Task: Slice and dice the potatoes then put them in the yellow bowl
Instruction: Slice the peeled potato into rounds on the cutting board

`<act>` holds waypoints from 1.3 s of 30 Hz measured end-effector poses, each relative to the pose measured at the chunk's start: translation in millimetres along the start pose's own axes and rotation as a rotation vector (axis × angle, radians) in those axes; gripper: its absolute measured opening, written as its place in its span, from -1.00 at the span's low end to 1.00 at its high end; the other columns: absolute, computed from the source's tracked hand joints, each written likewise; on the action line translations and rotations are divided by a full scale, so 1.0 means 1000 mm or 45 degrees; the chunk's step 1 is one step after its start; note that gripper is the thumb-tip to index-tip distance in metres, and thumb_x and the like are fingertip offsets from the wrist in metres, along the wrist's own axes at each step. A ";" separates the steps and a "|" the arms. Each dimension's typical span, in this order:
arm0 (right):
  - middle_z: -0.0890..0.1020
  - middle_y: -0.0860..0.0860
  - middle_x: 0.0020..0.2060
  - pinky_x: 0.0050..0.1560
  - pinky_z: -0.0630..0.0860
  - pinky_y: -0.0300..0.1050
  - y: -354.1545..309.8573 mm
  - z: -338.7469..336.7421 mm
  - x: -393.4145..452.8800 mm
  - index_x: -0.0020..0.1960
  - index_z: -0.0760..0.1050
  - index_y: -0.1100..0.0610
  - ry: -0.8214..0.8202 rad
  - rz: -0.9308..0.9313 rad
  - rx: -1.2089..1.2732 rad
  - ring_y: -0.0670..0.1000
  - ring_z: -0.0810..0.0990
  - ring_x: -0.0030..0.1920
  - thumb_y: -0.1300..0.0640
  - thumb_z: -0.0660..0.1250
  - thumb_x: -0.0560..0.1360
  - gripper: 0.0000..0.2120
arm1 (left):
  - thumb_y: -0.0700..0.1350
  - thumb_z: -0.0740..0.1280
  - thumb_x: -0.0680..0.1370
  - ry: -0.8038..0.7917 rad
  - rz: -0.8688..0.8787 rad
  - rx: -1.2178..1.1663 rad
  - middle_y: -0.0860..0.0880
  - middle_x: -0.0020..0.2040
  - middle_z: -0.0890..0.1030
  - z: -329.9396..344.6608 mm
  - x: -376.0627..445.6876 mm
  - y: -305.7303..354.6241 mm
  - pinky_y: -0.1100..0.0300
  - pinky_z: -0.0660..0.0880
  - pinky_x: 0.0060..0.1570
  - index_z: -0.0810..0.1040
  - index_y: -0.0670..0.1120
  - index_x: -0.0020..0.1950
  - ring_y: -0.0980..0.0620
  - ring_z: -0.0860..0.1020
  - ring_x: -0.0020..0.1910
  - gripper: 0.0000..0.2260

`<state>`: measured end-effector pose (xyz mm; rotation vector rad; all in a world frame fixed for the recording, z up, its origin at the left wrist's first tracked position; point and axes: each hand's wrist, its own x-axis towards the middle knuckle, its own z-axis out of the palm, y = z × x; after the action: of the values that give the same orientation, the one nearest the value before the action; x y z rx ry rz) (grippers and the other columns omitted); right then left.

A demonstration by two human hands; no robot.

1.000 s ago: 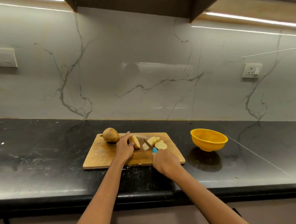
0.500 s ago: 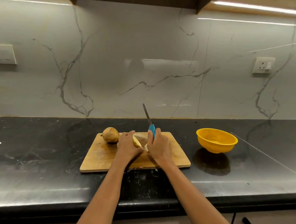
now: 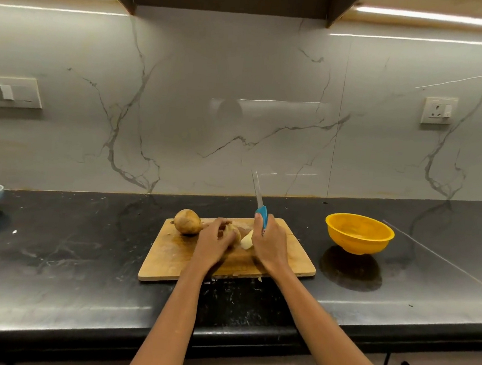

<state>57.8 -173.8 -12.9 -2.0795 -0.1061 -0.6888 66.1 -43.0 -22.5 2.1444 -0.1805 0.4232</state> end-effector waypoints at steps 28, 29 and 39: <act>0.52 0.04 -0.32 -0.40 0.48 -0.26 -0.048 -0.044 -0.071 -0.07 0.36 0.16 -0.661 0.351 -0.388 -0.08 0.50 -0.44 -0.02 0.03 0.65 -0.71 | -0.09 0.41 0.48 0.005 0.110 0.075 -0.12 0.28 0.51 -0.015 -0.014 -0.005 0.34 0.33 0.10 0.41 -0.18 0.37 0.06 0.47 0.19 -0.51; 0.53 0.06 -0.33 -0.44 0.47 -0.27 -0.049 -0.044 -0.069 -0.05 0.38 0.20 -0.681 0.363 -0.389 -0.07 0.50 -0.46 -0.01 0.02 0.66 -0.68 | -0.09 0.41 0.48 0.000 0.127 0.083 -0.12 0.25 0.53 -0.016 -0.014 -0.004 0.37 0.34 0.06 0.43 -0.18 0.35 0.11 0.46 0.13 -0.53; 0.55 0.10 -0.35 -0.40 0.48 -0.25 -0.050 -0.029 -0.050 0.06 0.43 0.31 -0.794 0.372 -0.524 -0.04 0.51 -0.46 0.06 0.07 0.65 -0.67 | -0.11 0.42 0.47 -0.026 0.169 0.107 -0.16 0.25 0.54 -0.016 -0.017 0.000 0.37 0.33 0.07 0.43 -0.23 0.34 0.07 0.48 0.17 -0.52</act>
<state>-13.0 -158.5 11.1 -2.5733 -0.0063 0.1483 46.9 -30.7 -20.5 2.2272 -0.3230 0.4937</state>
